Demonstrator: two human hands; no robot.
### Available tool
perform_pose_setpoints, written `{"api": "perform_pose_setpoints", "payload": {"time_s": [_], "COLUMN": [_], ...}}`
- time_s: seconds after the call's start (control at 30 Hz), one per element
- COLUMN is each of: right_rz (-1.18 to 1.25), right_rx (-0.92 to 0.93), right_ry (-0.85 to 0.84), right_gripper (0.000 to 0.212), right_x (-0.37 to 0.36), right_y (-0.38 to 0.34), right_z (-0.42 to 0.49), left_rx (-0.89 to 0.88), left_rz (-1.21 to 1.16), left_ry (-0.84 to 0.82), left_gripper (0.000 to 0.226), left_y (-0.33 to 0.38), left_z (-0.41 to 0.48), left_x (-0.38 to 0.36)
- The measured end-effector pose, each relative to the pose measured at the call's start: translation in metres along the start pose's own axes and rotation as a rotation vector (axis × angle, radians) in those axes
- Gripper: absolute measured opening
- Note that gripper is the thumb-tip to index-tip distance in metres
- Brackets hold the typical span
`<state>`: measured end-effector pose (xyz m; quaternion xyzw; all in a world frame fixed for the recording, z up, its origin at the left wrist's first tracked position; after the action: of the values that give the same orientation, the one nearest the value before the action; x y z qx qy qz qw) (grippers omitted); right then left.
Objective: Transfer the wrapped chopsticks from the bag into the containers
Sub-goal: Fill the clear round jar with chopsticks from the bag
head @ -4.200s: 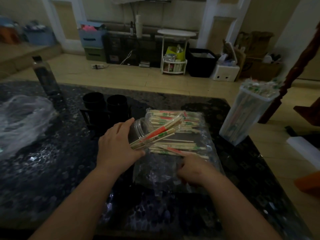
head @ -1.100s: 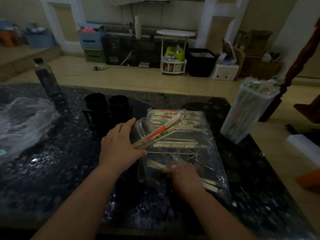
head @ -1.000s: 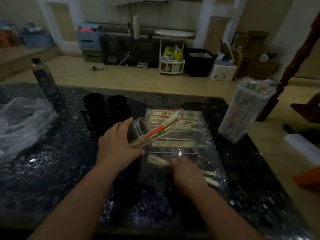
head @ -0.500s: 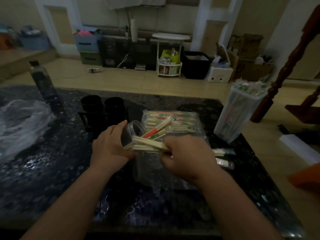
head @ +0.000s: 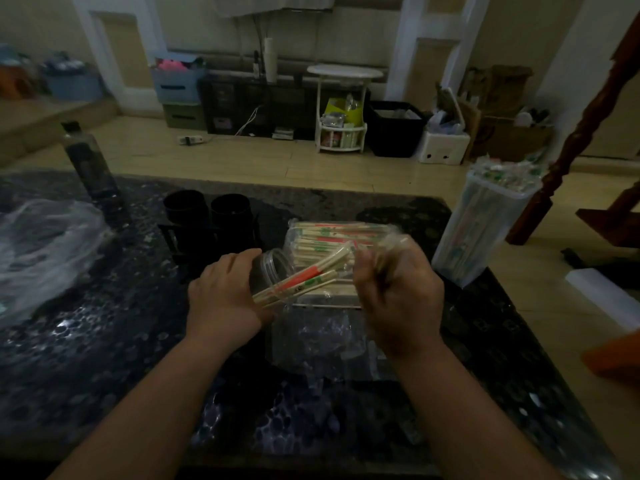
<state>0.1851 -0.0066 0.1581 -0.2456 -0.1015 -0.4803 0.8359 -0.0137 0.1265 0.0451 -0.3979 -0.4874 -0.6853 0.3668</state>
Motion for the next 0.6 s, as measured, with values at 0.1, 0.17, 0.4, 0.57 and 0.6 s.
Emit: {"api": "perform_pose_setpoints", "payload": {"time_s": [0.1,0.17,0.4,0.57,0.6], "right_rz": [0.184,0.386,0.586,0.573,0.589], "right_rx": [-0.353,-0.588,-0.782,-0.813,-0.823], "right_ry": [0.100,0.161,0.276,0.305,0.310], "right_gripper": [0.029,0.032,0.030,0.035,0.033], "right_x": [0.004,-0.001,-0.007,-0.010,-0.011], "right_y": [0.031,0.051,0.061,0.064,0.065], "right_z": [-0.004,-0.016,-0.029,-0.035,-0.036], "left_rx": [0.039,0.050,0.032,0.011,0.009], "left_rz": [0.026,0.053,0.104,0.129,0.137], "left_ry": [-0.014,-0.024,-0.049,-0.049,-0.050], "left_gripper": [0.096,0.097,0.102,0.101,0.102], "left_y": [-0.003,-0.003,-0.001,0.002,0.002], "left_z": [-0.001,-0.001,-0.001,-0.002,-0.002], "left_x": [0.001,0.001,-0.002,-0.002,-0.002]}}
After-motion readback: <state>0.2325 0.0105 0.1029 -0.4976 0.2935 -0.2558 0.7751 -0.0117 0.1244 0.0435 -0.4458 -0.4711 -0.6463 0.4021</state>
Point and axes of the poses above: each hand's wrist, its own z-axis towards the middle knuckle, its own x-axis out of the back of the hand, y = z × x, the point moved 10 cm from there along z, towards the middle knuckle, and after that the axes turned 5 degrees about -y, right-handed, at the moved point
